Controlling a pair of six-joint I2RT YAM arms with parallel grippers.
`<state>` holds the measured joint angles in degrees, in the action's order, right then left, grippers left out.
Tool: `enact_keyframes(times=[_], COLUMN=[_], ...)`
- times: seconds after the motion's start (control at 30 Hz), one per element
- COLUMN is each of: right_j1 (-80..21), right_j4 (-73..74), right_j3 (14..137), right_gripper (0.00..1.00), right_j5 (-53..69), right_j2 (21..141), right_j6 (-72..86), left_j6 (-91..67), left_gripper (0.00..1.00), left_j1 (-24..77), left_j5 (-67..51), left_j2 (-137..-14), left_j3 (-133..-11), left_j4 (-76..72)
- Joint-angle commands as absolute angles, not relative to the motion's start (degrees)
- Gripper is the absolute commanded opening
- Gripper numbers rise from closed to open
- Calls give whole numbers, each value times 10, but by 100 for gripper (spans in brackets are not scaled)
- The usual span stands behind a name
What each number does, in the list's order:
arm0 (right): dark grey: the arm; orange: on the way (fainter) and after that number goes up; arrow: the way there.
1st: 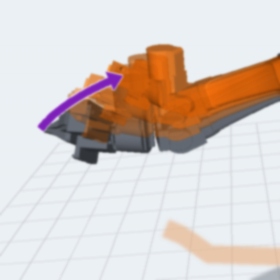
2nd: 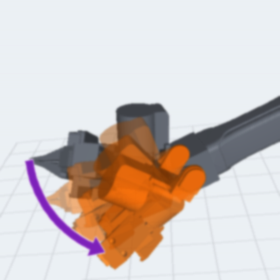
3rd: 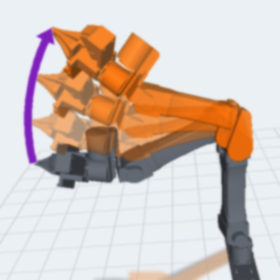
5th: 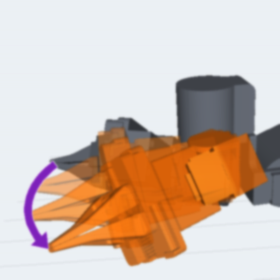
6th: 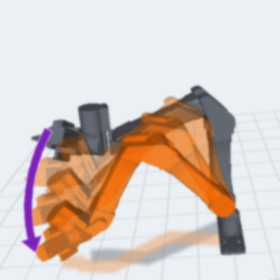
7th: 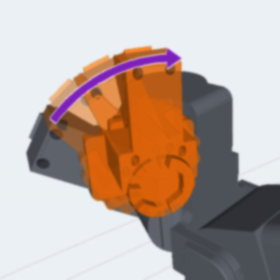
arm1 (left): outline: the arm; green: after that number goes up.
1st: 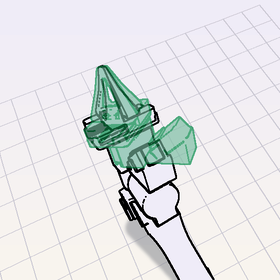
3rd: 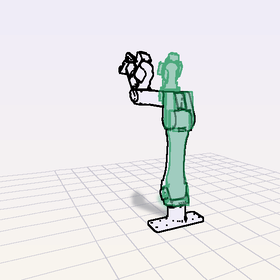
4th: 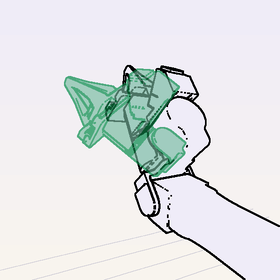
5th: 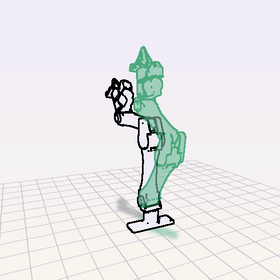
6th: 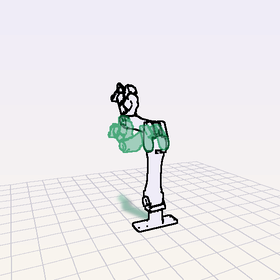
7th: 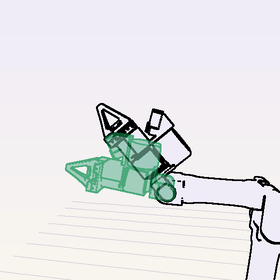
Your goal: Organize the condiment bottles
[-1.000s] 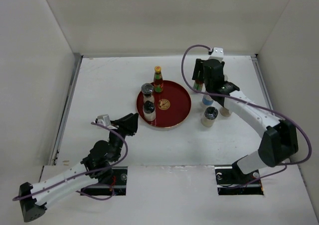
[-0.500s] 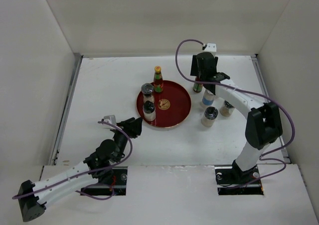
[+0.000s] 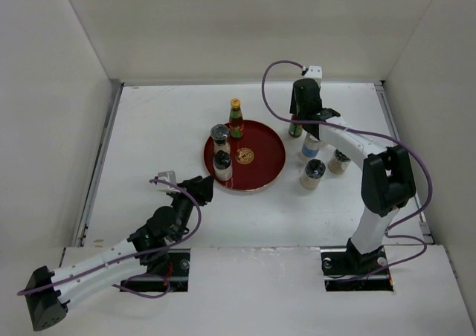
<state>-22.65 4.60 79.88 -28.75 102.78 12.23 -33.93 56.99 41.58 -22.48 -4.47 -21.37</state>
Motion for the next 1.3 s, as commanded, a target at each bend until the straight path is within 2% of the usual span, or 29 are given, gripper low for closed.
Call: enact_keyframes(times=[0.0, 0.2, 0.57, 0.93, 1.27], right_j1=[-239, -264, -350, -464, -514], right_j4=[-29, -68, -68, -119, -152], right_j3=[814, 810, 783, 765, 761], right_gripper=[33, 27, 27, 28, 28], right_j5=[-321, -337, -324, -306, -335], right_j2=[1019, 967, 875, 933, 997], right_j6=[88, 57, 64, 110, 104], left_j6=[-348, -348, -344, -356, -360], left_gripper=[48, 48, 48, 50, 50], left_j1=[568, 559, 546, 525, 515], left_j5=[410, 408, 416, 415, 406], left_j2=[-230, -237, -236, -232, -236], left_j3=[-36, -34, -33, -30, -30], left_j4=[-249, -253, -256, -244, -243])
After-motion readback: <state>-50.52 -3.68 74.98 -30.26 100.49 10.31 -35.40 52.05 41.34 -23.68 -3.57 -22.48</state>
